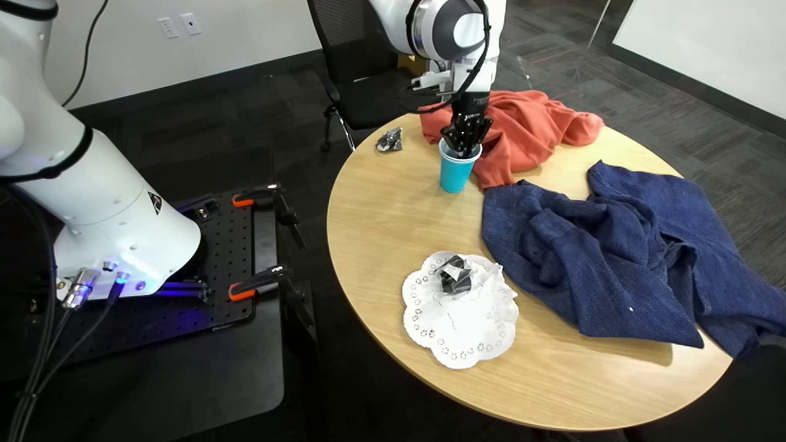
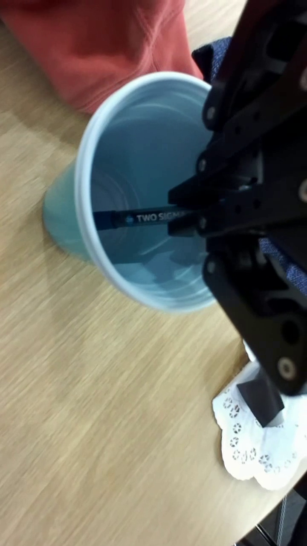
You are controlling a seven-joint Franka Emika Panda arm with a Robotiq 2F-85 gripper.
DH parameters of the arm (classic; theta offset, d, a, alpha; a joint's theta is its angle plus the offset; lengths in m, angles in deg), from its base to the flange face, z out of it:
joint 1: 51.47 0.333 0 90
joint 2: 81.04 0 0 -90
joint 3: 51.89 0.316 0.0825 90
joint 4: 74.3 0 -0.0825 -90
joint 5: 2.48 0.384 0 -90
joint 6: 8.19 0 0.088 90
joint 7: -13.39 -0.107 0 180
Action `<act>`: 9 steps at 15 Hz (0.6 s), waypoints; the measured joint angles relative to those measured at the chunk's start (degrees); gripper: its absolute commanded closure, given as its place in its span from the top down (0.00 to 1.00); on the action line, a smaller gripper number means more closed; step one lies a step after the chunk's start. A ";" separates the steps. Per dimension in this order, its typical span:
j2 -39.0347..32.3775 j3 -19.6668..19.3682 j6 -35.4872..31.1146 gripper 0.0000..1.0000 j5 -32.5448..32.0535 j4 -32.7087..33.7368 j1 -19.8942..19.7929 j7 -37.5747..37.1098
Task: Take the pen out of the light blue cup
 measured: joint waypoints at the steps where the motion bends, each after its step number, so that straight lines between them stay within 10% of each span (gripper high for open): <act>1: -0.02 -0.23 0.00 0.03 -0.04 0.07 0.30 0.00; 9: 2.63 -1.75 0.00 0.03 -2.94 -0.48 3.66 -1.34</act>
